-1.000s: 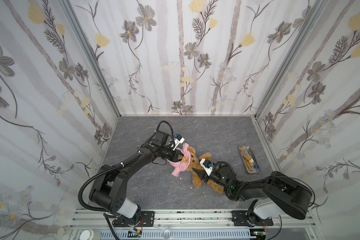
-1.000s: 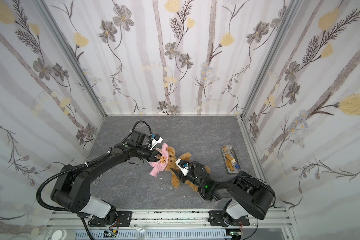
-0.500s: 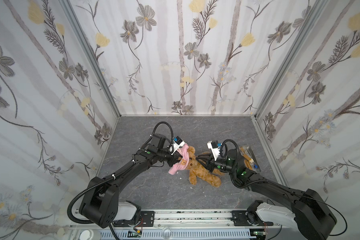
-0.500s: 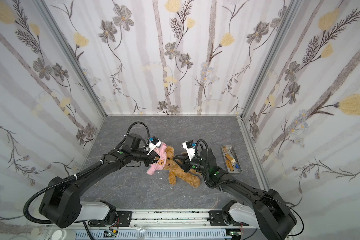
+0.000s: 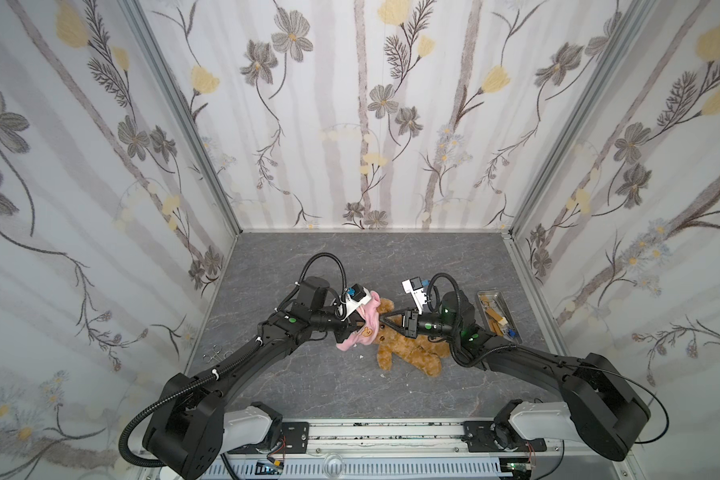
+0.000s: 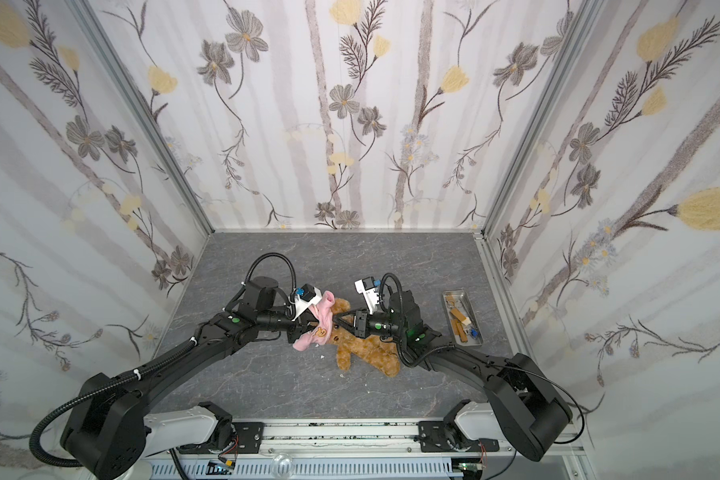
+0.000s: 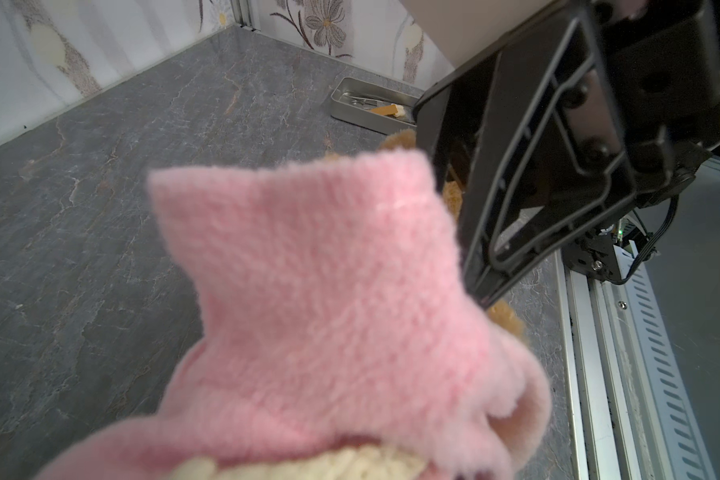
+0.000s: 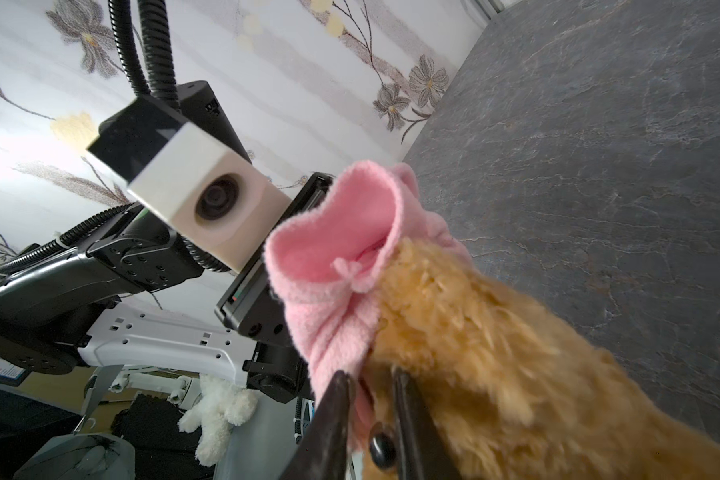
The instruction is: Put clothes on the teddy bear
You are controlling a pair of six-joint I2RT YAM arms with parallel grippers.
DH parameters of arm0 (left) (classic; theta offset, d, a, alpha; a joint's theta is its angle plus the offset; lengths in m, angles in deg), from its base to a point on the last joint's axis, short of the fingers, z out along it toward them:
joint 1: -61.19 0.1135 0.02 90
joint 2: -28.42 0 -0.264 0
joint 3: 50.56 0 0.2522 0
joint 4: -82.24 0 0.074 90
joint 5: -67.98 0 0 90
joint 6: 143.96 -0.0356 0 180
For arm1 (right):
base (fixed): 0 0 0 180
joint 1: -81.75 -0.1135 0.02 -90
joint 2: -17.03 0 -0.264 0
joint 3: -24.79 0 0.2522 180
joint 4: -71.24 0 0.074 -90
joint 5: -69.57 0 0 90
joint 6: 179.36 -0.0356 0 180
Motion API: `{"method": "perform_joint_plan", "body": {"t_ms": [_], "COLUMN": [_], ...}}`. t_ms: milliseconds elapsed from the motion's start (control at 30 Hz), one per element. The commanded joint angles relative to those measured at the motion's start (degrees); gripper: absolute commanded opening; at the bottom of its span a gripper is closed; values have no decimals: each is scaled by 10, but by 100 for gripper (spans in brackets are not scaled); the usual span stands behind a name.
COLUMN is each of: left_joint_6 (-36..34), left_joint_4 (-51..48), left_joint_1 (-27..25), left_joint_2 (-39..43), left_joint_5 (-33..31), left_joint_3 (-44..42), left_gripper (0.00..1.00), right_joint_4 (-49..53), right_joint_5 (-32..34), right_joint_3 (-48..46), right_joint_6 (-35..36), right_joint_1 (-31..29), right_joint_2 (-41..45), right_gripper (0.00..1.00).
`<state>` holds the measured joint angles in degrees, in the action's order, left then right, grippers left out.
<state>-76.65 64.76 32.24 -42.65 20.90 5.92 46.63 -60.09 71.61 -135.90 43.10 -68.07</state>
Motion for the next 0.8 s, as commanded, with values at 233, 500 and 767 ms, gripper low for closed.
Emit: {"method": "perform_joint_plan", "body": {"t_ms": [233, 500, 767], "left_joint_6": [-16, -19, -23], "left_joint_4": [27, 27, 27], "left_joint_1": [-5, -8, -11], "left_joint_2": [1, 2, 10], "left_joint_5": [-4, -18, -24], "left_joint_3": [-4, -6, -8], "left_gripper": [0, 0, 0], "right_joint_4": [-48, -38, -19], "right_joint_5": [4, 17, 73], "right_joint_3": [18, 31, 19], "right_joint_6": [-35, -39, -48], "right_joint_1": [-8, -9, -2], "right_joint_2": [-23, -34, -10], "right_gripper": [23, 11, 0]}}
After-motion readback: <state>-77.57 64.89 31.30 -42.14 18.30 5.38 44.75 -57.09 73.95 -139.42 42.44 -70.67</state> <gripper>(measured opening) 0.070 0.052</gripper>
